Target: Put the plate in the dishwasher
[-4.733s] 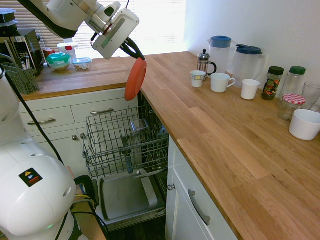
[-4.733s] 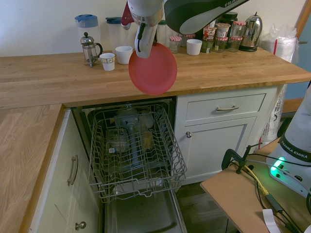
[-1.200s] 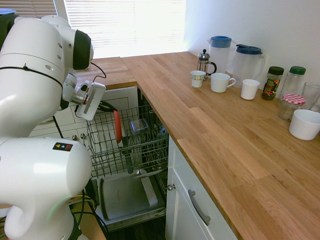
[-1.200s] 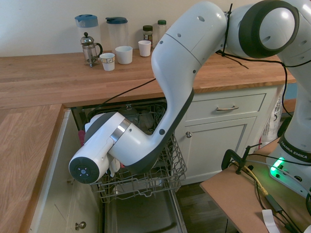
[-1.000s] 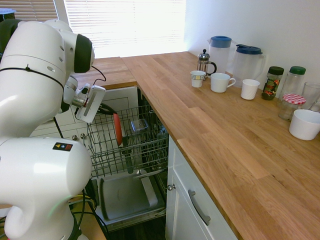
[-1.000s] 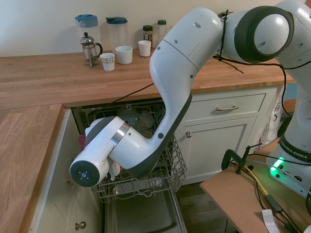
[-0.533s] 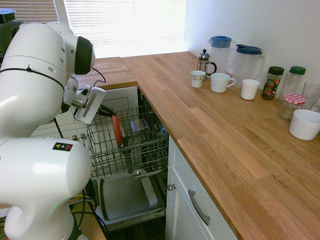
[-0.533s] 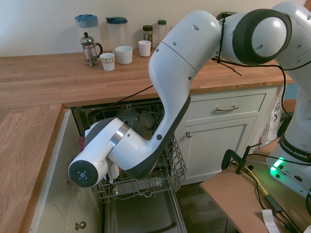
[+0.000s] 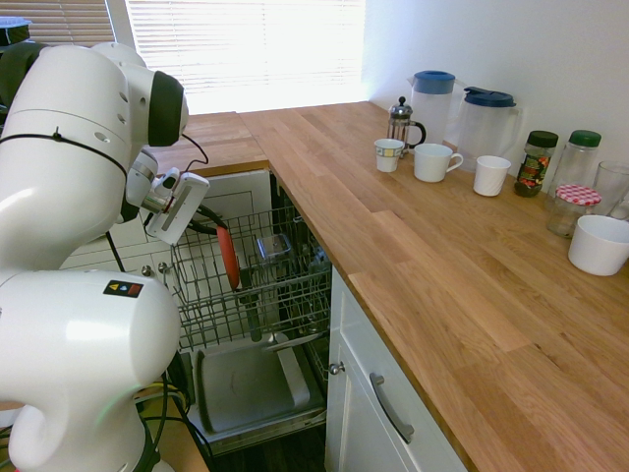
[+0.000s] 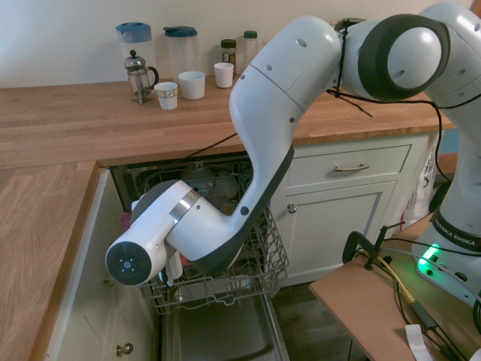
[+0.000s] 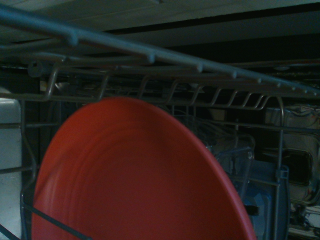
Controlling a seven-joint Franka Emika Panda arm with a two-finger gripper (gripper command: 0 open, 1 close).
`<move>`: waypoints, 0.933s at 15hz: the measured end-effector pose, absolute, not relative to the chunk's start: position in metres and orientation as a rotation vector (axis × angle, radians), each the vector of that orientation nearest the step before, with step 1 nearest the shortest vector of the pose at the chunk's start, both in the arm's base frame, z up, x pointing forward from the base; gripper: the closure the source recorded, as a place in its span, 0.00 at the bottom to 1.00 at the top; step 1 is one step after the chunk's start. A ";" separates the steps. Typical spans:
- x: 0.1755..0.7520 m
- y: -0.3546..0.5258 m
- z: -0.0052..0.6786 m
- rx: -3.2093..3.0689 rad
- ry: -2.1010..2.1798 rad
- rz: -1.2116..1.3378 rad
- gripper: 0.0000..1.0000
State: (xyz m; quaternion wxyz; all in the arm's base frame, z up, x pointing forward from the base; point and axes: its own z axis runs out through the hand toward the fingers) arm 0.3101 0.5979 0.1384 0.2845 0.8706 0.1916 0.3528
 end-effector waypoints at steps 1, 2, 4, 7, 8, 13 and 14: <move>0.310 0.598 0.138 2.335 0.516 0.941 0.00; 0.309 0.599 0.139 2.342 0.521 0.942 0.00; 0.309 0.602 0.143 2.357 0.535 0.947 0.00; 0.308 0.607 0.157 2.384 0.542 0.963 0.00; 0.307 0.607 0.165 2.394 0.542 0.968 0.00; 0.286 0.614 0.225 2.465 0.551 0.984 0.00; 0.281 0.614 0.238 2.477 0.553 0.985 0.00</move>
